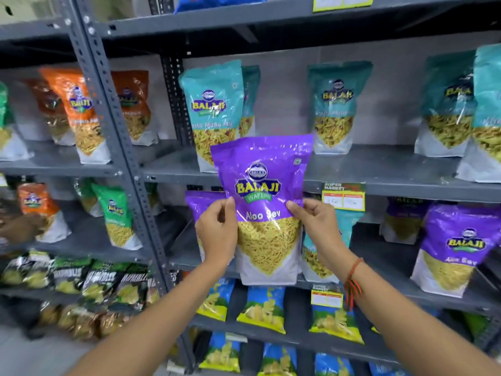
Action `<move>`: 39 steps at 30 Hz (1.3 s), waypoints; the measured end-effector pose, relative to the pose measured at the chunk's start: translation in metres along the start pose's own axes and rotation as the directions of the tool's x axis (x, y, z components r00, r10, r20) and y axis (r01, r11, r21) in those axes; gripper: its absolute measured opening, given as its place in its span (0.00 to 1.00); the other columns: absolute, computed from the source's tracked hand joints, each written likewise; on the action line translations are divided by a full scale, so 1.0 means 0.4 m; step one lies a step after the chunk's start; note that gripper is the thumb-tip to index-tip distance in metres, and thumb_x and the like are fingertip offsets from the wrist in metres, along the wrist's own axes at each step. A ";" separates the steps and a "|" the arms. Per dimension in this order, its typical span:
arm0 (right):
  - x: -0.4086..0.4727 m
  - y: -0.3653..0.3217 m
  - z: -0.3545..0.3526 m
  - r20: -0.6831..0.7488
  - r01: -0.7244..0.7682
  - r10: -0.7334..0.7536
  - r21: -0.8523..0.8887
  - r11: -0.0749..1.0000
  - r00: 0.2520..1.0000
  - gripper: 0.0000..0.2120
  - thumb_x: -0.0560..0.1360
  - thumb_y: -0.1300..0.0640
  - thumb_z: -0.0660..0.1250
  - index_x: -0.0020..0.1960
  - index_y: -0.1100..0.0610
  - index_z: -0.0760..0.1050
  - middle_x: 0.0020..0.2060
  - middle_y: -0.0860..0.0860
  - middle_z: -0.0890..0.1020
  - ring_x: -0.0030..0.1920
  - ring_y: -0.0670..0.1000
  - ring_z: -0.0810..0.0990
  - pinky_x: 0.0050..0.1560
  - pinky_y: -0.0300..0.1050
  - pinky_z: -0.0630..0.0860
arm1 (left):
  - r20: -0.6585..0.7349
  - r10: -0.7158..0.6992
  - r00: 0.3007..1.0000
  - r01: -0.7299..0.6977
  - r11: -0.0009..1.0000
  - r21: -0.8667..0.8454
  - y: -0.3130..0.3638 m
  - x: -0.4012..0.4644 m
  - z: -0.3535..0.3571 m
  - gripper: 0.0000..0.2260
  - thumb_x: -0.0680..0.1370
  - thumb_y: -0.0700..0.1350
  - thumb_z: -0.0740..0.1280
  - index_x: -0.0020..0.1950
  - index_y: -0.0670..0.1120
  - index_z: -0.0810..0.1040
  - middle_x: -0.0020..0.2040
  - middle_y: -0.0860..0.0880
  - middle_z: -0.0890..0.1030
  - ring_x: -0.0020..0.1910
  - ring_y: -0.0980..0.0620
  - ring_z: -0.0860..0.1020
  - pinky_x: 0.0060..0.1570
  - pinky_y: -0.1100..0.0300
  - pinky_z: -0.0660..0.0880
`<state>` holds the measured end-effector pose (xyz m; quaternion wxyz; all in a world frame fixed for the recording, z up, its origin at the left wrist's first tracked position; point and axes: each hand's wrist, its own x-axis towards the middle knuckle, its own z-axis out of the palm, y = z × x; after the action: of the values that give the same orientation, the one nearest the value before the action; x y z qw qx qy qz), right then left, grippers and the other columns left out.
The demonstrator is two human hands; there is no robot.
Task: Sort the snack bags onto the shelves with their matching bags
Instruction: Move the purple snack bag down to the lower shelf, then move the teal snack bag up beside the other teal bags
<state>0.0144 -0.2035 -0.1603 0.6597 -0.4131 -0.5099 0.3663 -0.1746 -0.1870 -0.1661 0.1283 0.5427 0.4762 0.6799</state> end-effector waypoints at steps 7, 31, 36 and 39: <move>0.002 0.256 -0.015 -0.016 -0.237 0.237 -0.123 0.964 0.971 0.05 0.72 0.60 0.73 0.38 0.53 0.86 0.38 0.52 0.88 0.39 0.49 0.84 0.47 0.50 0.79 | 0.079 -0.137 0.987 0.118 0.971 0.208 -0.223 -0.094 0.024 0.14 0.77 0.49 0.66 0.36 0.42 0.80 0.25 0.46 0.76 0.26 0.60 0.68 0.33 0.60 0.59; 0.260 0.621 0.022 -0.331 -0.461 0.345 -0.394 0.795 0.878 0.09 0.75 0.54 0.70 0.44 0.61 0.81 0.34 0.57 0.81 0.35 0.55 0.76 0.40 0.50 0.74 | 0.097 -0.453 0.886 0.406 0.860 0.310 -0.575 -0.005 0.315 0.11 0.78 0.46 0.66 0.50 0.40 0.84 0.42 0.41 0.85 0.38 0.47 0.77 0.39 0.58 0.69; 0.226 0.597 0.042 -0.318 -0.483 0.384 -0.345 0.805 0.867 0.11 0.72 0.59 0.71 0.54 0.57 0.76 0.43 0.54 0.83 0.45 0.56 0.81 0.49 0.46 0.74 | 0.073 -0.568 0.820 0.554 0.819 0.151 -0.522 -0.028 0.294 0.15 0.76 0.47 0.69 0.59 0.41 0.80 0.53 0.45 0.85 0.46 0.53 0.81 0.50 0.60 0.74; 0.178 0.582 0.035 -0.321 -0.520 0.435 -0.263 0.813 0.841 0.33 0.71 0.58 0.73 0.73 0.58 0.65 0.65 0.58 0.79 0.64 0.59 0.78 0.66 0.57 0.74 | 0.008 -0.558 0.830 0.553 0.824 0.126 -0.457 -0.060 0.289 0.17 0.74 0.51 0.70 0.61 0.46 0.79 0.56 0.47 0.84 0.48 0.52 0.82 0.54 0.53 0.77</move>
<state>0.0014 -0.0460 -0.3458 0.5219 -0.6779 -0.3583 0.3737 -0.1286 -0.0509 -0.3297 0.2988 0.4024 0.6497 0.5716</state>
